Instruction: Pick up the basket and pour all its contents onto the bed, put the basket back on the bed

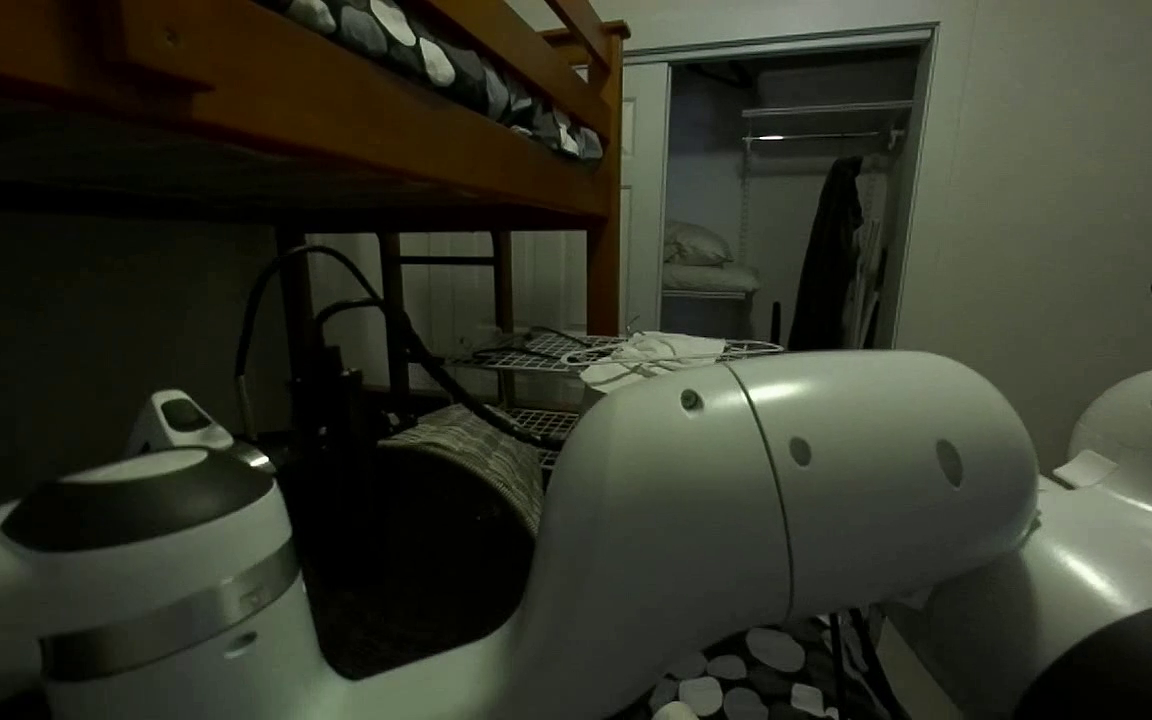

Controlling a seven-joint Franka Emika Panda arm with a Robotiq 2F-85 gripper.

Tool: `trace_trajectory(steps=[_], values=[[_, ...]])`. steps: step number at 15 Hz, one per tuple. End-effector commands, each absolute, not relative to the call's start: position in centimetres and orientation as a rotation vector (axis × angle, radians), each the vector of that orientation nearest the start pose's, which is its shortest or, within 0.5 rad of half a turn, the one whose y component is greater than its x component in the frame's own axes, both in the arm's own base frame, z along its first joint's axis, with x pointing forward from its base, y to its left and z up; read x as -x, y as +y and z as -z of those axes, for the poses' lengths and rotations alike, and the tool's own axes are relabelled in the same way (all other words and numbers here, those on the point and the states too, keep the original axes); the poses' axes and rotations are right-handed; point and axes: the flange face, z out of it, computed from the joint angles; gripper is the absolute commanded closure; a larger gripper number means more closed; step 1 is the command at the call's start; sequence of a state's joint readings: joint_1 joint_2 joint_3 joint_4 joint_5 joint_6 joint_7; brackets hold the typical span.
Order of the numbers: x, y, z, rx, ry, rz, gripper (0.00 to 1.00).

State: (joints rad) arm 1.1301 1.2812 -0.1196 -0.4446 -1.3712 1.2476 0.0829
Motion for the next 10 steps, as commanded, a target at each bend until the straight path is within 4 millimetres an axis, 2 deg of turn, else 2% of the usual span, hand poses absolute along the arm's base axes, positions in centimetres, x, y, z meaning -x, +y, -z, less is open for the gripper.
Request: trace_trajectory(steps=[1, 4, 7, 10], values=[[-46.2, 62.7, -38.1, -1.65, 0.644, -0.634, 0.97], [-45.7, 63.5, -39.0, -1.784, 0.608, -0.731, 0.97], [-45.4, 63.9, -39.0, -1.926, 0.542, -0.793, 0.97], [-44.9, 63.0, -38.6, -2.046, 0.393, -0.747, 0.97]])
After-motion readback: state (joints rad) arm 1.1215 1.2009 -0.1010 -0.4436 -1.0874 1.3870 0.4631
